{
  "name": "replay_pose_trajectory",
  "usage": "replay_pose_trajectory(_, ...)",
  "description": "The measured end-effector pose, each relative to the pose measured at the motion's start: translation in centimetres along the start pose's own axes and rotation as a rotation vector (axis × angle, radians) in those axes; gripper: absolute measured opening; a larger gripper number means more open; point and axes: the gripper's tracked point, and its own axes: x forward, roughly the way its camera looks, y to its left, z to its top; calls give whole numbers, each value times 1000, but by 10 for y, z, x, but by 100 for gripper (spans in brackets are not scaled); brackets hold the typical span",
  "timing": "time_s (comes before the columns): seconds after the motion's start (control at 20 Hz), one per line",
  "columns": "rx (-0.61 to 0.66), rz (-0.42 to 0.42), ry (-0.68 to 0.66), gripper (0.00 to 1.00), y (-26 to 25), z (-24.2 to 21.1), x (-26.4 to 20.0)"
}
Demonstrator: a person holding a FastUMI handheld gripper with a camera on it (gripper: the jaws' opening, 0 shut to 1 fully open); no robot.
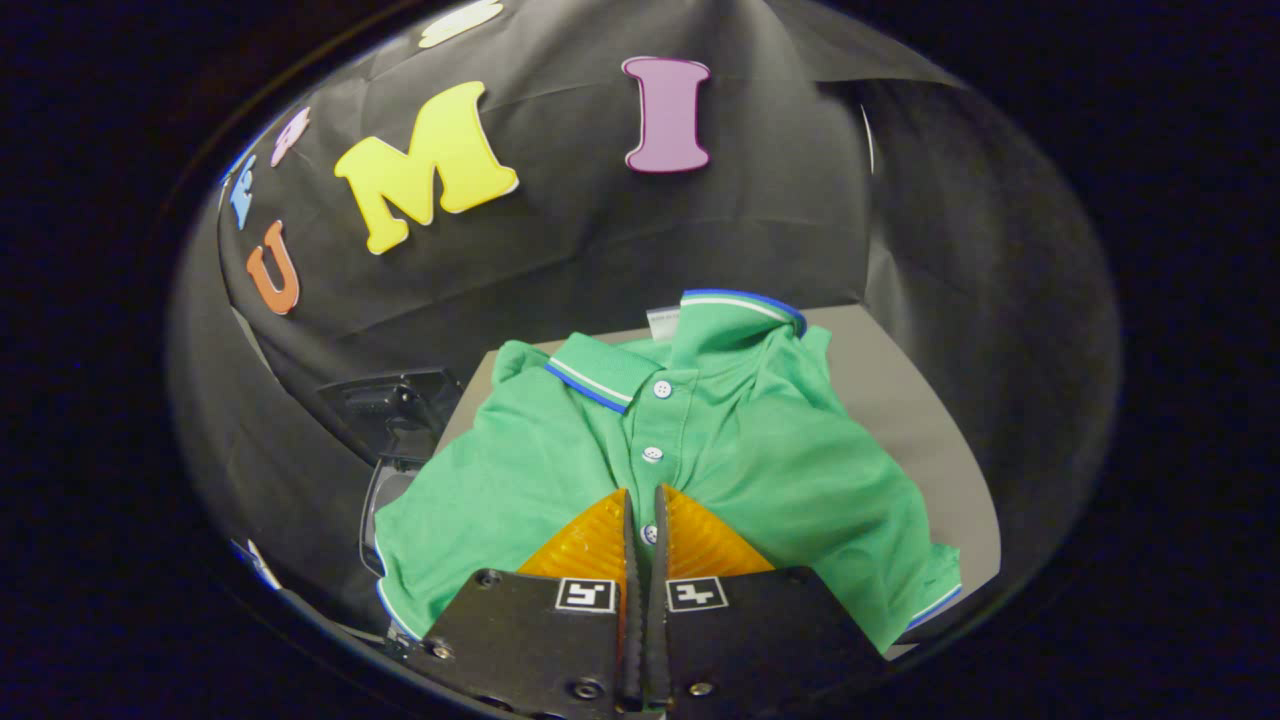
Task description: Put the clothes into the washing machine and then close the washing machine lid.
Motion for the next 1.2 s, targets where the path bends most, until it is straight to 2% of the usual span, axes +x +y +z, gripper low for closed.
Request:
replay_pose_trajectory(0.2, -5, 38, -117, 5, 25, 41, -35)
replay_pose_trajectory(0.35, 10, 121, -200, 5, 57, 72, -69)
replay_pose_trajectory(0.5, -32, 182, -239, 5, 87, 87, -88)
replay_pose_trajectory(0.85, -120, 346, -265, 5, 185, 100, -116)
replay_pose_trajectory(1.2, -222, 506, -226, 5, 298, 88, -117)
